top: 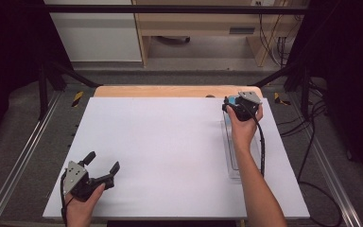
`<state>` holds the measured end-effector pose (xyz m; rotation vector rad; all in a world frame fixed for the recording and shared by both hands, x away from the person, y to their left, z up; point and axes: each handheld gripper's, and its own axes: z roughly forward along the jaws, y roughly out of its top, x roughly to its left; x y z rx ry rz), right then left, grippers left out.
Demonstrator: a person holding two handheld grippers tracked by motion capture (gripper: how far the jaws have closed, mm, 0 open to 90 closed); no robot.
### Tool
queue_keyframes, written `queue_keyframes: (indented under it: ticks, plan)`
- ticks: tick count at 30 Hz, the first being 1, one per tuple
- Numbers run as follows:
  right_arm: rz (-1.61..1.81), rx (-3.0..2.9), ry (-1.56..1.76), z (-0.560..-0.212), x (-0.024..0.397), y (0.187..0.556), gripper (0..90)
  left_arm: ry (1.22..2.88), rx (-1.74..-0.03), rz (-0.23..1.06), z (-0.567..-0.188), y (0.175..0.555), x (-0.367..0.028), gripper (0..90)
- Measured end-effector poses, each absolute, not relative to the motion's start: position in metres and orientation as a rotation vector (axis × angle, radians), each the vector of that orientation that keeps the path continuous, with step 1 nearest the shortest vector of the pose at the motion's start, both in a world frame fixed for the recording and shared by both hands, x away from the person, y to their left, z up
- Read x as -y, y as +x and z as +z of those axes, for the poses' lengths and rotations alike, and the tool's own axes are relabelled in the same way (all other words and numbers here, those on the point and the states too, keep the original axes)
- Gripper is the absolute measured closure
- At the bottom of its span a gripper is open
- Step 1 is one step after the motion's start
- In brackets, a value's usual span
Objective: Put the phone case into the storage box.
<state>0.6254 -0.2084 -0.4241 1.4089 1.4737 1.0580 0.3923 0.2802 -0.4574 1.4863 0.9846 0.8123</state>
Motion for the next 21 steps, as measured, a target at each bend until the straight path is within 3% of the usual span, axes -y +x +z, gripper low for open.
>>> queue_keyframes:
  ticks: [21]
  plan:
    - [1.033,-1.472,1.39,-0.425,0.2063,0.6265,17.2,1.499,-0.979,0.81,-0.4577,0.3924,-0.2789,4.4]
